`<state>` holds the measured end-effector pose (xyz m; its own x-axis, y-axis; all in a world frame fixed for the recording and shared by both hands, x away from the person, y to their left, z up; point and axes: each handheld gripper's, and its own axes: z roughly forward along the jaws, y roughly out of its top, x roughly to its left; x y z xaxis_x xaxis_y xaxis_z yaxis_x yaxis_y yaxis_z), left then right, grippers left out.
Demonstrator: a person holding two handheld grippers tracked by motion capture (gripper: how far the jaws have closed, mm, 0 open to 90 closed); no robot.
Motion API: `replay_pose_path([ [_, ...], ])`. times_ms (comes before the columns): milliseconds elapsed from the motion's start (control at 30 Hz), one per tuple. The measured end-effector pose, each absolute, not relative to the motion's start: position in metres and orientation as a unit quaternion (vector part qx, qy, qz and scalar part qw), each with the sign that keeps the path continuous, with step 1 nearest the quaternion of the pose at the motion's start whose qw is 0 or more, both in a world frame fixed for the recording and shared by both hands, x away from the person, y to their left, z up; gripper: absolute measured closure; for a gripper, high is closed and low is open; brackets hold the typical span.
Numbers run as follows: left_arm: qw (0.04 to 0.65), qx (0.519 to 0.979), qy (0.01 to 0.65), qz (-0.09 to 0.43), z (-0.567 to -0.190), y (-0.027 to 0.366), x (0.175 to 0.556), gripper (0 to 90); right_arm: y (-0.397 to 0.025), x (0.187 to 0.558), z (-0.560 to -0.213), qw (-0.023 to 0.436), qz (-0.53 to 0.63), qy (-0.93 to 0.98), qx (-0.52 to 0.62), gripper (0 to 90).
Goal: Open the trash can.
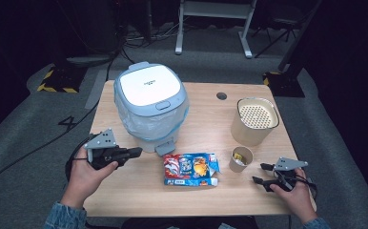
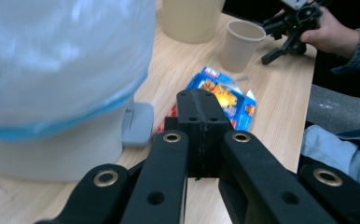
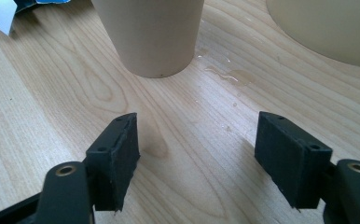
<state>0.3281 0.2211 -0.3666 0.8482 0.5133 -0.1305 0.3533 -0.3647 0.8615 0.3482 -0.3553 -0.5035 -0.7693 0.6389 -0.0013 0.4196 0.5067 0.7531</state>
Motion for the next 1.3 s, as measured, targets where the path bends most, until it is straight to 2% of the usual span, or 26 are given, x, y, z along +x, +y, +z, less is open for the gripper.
replay_pose_path([
  [433, 0.514, 0.823, 0.216, 0.109, -0.305, 0.199, 0.361, 90.0, -0.355, 0.348, -0.503, 0.141, 0.389, 0.856, 0.309, 30.6],
  [633, 0.534, 0.814, 0.205, 0.105, -0.291, 0.195, 0.375, 90.0, -0.355, 0.348, -0.504, 0.141, 0.389, 0.856, 0.309, 30.6],
  [867, 0.543, 0.809, 0.197, 0.103, -0.282, 0.190, 0.392, 90.0, -0.355, 0.348, -0.504, 0.141, 0.389, 0.856, 0.309, 30.6],
  [1300, 0.526, 0.811, 0.234, 0.103, -0.287, 0.174, 0.426, 90.0, -0.355, 0.348, -0.504, 0.141, 0.389, 0.856, 0.309, 30.6],
])
